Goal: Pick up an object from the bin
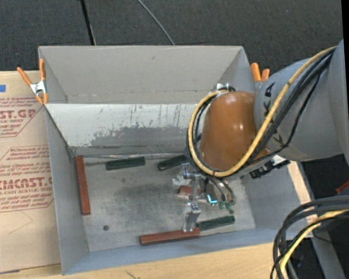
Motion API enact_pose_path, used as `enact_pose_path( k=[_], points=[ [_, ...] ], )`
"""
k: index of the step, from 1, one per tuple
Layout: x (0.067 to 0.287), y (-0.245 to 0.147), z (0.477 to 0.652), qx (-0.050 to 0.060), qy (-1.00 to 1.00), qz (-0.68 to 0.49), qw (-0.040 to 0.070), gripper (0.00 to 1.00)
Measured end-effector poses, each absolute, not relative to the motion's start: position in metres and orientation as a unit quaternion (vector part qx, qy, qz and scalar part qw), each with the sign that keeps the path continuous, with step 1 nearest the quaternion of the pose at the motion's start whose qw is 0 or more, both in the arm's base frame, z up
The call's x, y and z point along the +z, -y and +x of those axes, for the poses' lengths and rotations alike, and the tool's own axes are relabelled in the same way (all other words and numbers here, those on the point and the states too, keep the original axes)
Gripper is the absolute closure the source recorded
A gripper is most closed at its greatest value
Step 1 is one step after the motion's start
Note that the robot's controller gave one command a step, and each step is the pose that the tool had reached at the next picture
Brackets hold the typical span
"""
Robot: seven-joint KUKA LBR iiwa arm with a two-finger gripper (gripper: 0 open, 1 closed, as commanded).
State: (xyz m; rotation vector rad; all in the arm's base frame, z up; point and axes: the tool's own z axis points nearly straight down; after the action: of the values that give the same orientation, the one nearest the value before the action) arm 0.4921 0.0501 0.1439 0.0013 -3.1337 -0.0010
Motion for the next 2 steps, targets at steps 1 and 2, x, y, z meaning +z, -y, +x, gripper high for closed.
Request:
enact_pose_path(
  k=[1, 2],
  points=[
    [0.147, -0.050, 0.494, -0.001, 1.000, 0.000, 0.000, 0.00],
    [0.088, -0.008, 0.522, 0.000, 0.999, 0.051, -0.002, 0.00]
  ],
)
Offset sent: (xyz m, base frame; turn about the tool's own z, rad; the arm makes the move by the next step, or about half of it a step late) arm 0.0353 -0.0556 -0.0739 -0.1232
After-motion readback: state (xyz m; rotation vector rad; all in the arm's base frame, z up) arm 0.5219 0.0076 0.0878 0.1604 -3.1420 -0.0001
